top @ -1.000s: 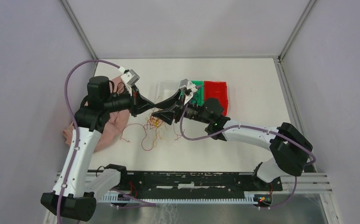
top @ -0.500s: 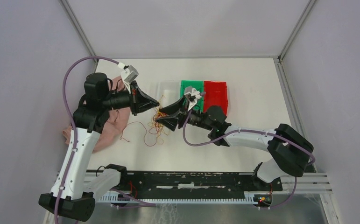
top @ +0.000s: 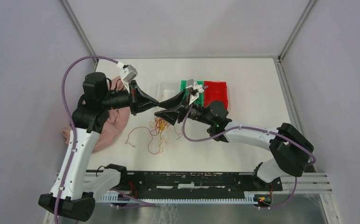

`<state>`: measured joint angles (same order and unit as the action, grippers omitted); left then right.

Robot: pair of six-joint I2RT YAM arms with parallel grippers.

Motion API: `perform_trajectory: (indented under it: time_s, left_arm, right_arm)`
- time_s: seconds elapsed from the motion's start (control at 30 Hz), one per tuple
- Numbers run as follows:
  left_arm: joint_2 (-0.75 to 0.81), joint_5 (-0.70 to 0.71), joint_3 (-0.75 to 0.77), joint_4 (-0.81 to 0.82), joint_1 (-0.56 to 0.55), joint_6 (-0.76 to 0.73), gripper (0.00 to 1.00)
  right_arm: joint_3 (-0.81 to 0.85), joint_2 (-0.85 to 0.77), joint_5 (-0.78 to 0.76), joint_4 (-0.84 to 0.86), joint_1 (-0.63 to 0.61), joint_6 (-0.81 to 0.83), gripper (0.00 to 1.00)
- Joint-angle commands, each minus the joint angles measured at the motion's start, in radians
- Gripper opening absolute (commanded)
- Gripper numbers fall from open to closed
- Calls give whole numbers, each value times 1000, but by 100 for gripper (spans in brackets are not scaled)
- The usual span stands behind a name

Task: Untangle the cables
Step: Untie the cable.

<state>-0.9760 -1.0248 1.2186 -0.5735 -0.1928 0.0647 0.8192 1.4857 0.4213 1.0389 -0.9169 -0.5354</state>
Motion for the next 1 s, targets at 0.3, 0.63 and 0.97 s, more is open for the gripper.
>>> perform_trajectory:
  time_s: [0.3,0.63,0.97]
  left_arm:
    - [-64,-26,176,96,-13,68,3]
    - [-179,-22,422,176,-22,135,3]
    - [-276,156,808,278,-22,121,3]
  right_arm:
    - [85,223,69,178,-14,-172,40]
    - [18,331,-52,83,-26,-84,41]
    - [-14,395,-142,37,-66,-23,42]
